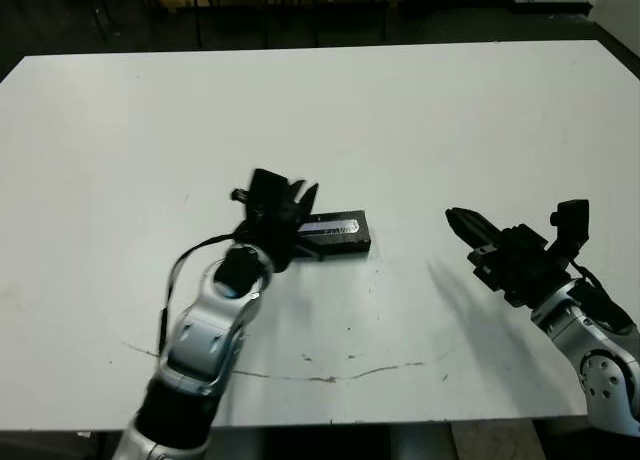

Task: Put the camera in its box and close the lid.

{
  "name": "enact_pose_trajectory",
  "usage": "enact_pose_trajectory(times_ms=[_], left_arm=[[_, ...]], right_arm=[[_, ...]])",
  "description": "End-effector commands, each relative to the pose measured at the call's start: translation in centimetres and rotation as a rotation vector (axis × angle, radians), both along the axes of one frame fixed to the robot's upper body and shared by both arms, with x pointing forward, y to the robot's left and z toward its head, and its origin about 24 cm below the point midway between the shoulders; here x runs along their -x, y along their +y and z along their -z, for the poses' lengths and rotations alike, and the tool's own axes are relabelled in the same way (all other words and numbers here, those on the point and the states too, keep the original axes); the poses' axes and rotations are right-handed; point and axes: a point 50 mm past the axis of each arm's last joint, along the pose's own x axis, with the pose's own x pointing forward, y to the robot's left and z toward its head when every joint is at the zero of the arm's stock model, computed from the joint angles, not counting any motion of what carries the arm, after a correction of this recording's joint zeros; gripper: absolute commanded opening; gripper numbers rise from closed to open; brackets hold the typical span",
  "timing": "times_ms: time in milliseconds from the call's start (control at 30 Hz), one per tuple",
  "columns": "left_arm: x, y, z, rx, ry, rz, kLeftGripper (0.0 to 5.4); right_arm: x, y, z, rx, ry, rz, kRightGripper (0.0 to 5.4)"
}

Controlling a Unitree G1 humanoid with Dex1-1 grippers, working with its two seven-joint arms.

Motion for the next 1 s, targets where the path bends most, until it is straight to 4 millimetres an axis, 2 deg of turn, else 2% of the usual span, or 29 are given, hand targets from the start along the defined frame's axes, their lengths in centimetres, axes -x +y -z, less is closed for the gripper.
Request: enact_pose_trajectory(times_ms=[33,300,667,800,1000], left_arm=[[-0.1,-0.4,1.7,-0.070,0.070,-0.006,0.03],[0.7,-1.2,4.8,-0.196,0.163,0.062,0.03],[1.2,0.7,6.3,-0.205,0.272,0.052,0.03],[1.6,1.4,5.7,-0.137,0.231,0.047,0.03],[2.7,3.4,2.0,-0.034,0.027,0.061,0.03]], right_arm=[[0.3,0.0,0.5,-0.025,0.039,0.007,0.00],[0.4,-0.1,0.8,-0.026,0.038,-0.007,0.00],[0.3,-0.2,1.2,0.004,0.047,-0.002,0.00],[0.5,-0.1,1.0,0.025,0.048,0.002,0.00],[0.8,0.3,0.6,-0.036,0.063,-0.009,0.00]])
